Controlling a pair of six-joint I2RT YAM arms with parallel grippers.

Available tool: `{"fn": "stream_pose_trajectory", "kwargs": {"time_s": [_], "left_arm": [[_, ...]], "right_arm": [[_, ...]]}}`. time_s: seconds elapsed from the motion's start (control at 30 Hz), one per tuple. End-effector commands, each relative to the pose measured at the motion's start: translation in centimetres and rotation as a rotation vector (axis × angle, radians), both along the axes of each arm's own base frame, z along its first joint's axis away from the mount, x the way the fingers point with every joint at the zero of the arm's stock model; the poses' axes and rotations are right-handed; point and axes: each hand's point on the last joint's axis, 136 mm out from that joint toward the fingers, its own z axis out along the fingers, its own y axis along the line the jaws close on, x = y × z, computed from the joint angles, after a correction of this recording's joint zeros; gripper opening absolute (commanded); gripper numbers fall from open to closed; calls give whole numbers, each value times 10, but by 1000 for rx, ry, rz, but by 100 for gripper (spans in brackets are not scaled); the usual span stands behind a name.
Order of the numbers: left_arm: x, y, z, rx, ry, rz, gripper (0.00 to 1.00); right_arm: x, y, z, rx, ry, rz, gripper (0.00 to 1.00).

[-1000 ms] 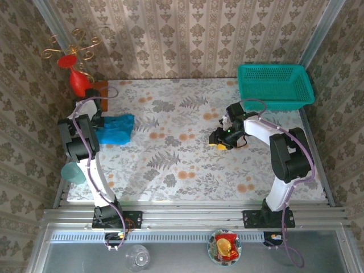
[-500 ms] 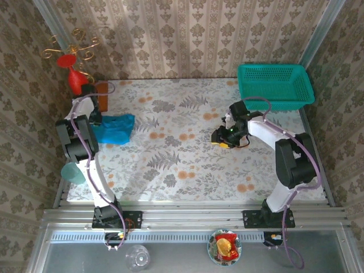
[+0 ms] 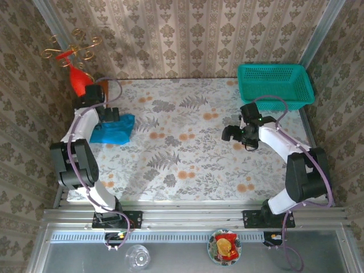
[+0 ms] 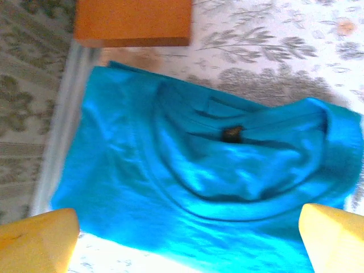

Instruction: Fold the inside-out t-shirt

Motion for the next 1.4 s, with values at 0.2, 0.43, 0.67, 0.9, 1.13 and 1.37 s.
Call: {"fn": "stream_pose_trajectory", "kwargs": {"time_s": [0.2, 0.43, 0.67, 0.9, 1.13, 1.37], "left_arm": [[-18, -18, -32, -55, -201, 40, 100], [-22, -20, -40, 2, -316, -27, 100], [-9, -36, -41, 8, -426, -157, 100], [-14, -56, -37, -46, -548, -275, 100], [-29, -68, -38, -44, -680, -351, 100], [-28, -65, -41, 11, -650, -311, 100]], "right_arm": [[20, -76, 16, -375, -222, -140, 100], [35, -100, 23, -550, -388, -120, 99], [51, -110, 17, -588, -549, -119, 100], [65, -101, 29, -501, -700, -92, 100], [61, -94, 24, -424, -819, -84, 100], [60, -89, 14, -377, -835, -44, 100]]}}
